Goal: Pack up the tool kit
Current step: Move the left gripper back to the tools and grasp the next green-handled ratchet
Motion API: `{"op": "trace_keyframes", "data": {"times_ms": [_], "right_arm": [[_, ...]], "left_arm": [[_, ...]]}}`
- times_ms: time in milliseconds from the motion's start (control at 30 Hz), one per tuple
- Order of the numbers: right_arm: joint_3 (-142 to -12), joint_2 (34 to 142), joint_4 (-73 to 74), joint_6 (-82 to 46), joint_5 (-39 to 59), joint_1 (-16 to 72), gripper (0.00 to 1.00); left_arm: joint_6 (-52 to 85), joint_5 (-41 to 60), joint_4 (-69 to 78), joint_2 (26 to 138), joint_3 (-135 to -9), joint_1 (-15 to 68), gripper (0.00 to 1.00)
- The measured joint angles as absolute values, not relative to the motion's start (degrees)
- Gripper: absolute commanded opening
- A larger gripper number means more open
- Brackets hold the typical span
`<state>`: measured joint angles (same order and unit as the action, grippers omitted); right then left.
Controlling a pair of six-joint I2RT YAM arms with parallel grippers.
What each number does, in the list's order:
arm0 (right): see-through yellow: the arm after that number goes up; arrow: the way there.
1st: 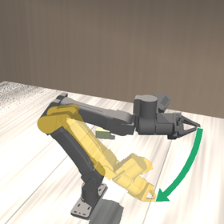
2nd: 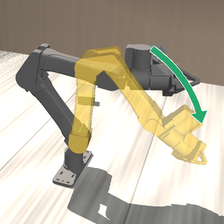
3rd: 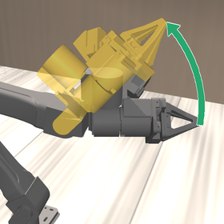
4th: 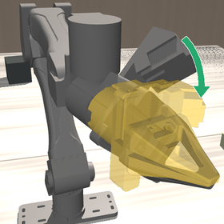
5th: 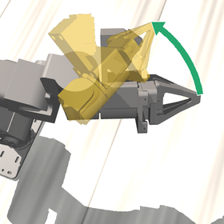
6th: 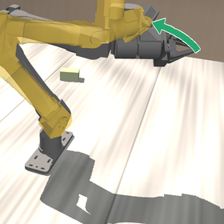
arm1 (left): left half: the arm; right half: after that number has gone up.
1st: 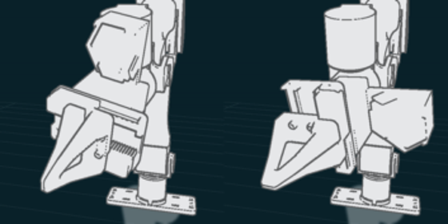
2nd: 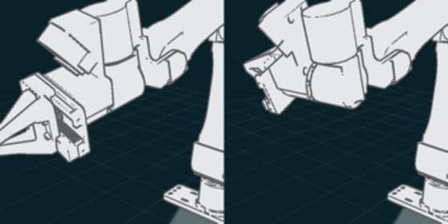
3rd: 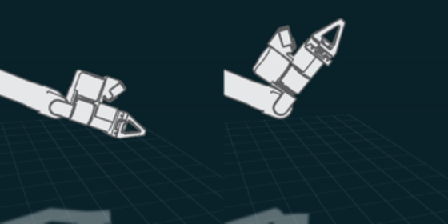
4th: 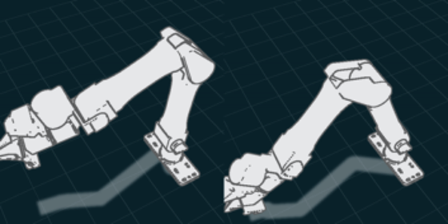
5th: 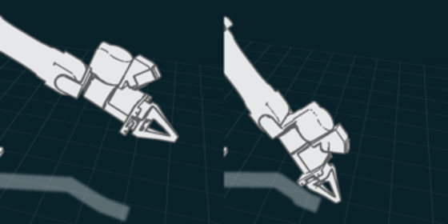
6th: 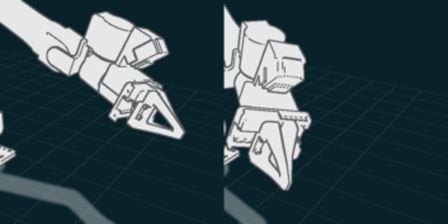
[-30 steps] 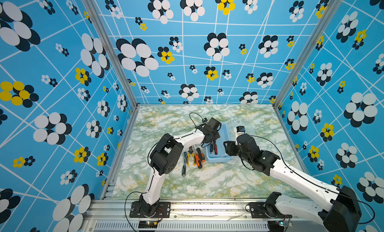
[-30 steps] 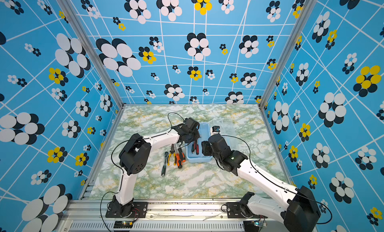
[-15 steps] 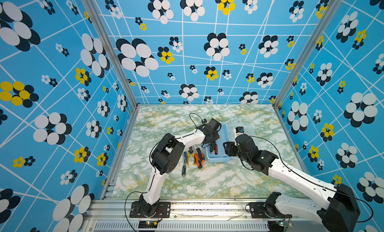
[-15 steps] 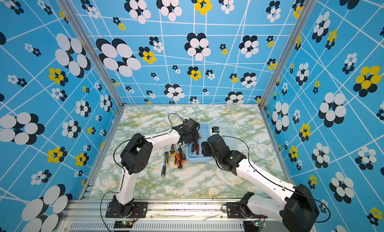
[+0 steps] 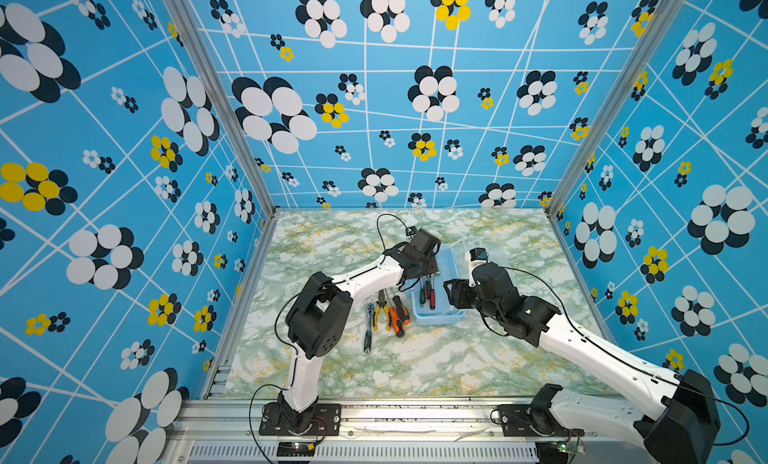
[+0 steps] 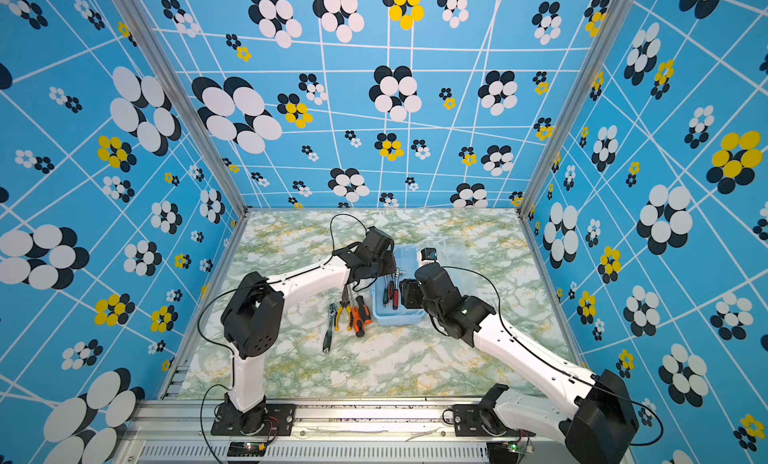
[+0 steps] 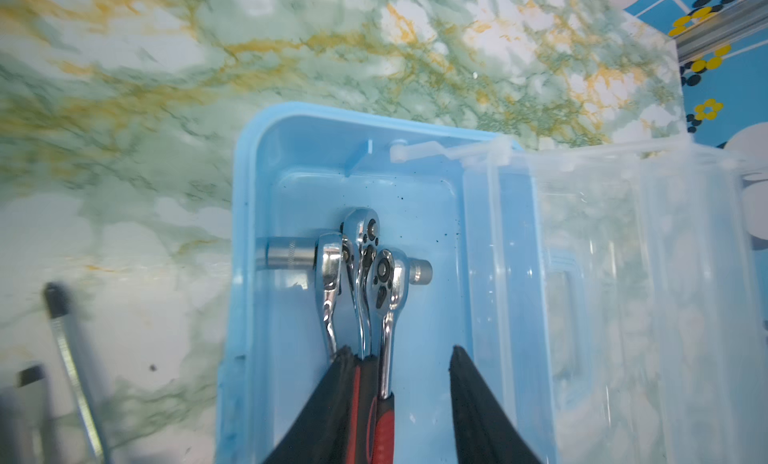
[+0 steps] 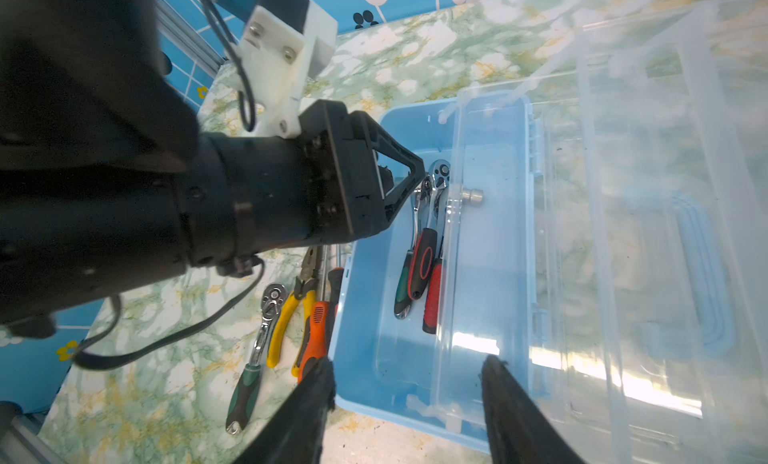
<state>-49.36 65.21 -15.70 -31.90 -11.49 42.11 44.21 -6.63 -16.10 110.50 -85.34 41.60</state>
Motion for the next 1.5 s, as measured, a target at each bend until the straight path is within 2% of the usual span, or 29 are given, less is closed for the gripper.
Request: {"op": "trace_keyframes", "data": {"times_ms": [67, 200, 367, 600, 633, 800, 1100, 1300, 1400, 1500], "right_arm": [[-49.5, 65.2, -15.7, -31.9, -11.7, 44.1, 0.63], [-49.6, 65.7, -15.7, -31.9, -12.1, 49.0, 0.65], [-49.6, 68.2, -15.2, -32.2, -12.1, 51.5, 0.68], [-49.7, 73.1, -13.4, -32.5, -11.6, 52.1, 0.6], [-49.8, 73.7, -13.3, -32.6, -11.5, 52.1, 0.59], [-50.3, 75.6, -12.9, -32.8, -11.2, 52.1, 0.55], [-50.9, 75.6, -12.8, -33.3, -11.7, 52.1, 0.54], [-50.9, 75.7, -12.8, -33.5, -11.9, 52.1, 0.54], [-50.9, 76.0, -12.8, -33.5, -12.1, 52.1, 0.54], [-50.9, 76.6, -12.8, -33.5, -12.1, 52.1, 0.54]], "left_arm": [[41.6, -8.3, -16.0, 104.8, -81.0, 41.6, 0.48], [37.8, -12.4, -17.4, 94.3, -71.2, 41.6, 0.48], [36.3, -15.1, -20.7, 87.0, -60.0, 41.3, 0.48], [37.7, -15.0, -22.7, 81.6, -46.7, 40.5, 0.44], [38.1, -15.0, -22.7, 81.6, -45.8, 40.4, 0.4], [39.6, -14.6, -21.9, 81.9, -43.5, 39.7, 0.33], [40.9, -11.6, -16.6, 86.8, -40.9, 36.0, 0.23], [41.0, -11.2, -13.0, 88.8, -41.5, 35.9, 0.12], [41.1, -11.2, -11.7, 89.6, -41.9, 35.9, 0.0], [41.2, -11.4, -11.7, 90.2, -42.5, 35.9, 0.0]]}}
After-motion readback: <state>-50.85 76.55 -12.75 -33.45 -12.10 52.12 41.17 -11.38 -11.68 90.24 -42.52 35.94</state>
